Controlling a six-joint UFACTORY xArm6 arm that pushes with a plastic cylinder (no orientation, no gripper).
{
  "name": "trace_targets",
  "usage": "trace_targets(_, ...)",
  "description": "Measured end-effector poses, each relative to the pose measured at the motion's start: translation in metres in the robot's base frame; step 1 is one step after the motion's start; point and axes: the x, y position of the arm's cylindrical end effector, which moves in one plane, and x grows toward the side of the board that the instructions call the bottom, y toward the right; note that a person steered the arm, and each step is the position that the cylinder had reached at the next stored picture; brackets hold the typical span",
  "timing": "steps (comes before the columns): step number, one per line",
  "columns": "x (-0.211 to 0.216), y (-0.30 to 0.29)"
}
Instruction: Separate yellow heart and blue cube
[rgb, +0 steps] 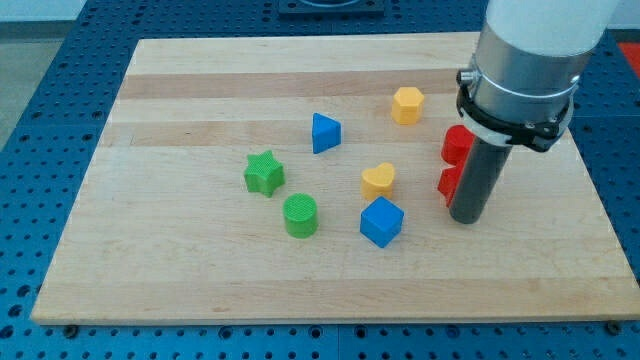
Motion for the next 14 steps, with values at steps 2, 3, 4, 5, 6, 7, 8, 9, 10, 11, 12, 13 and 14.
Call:
trace_targets(2,0.0,-0.029)
trace_targets(3,0.0,-0.03)
trace_targets(4,-0.008,-0.051)
trace_targets(5,-0.01,-0.053)
trace_targets(6,-0.01,-0.053)
trace_targets(7,-0.014,-0.054)
trace_targets(8,-0.019,-0.055)
trace_targets(9,-0.019,-0.055)
trace_targets(10,-0.019,-0.076)
trace_targets(11,-0.02,-0.077)
trace_targets(12,-0.02,-0.088)
trace_targets(13,-0.021,-0.092)
trace_targets(14,-0.022,-0.092)
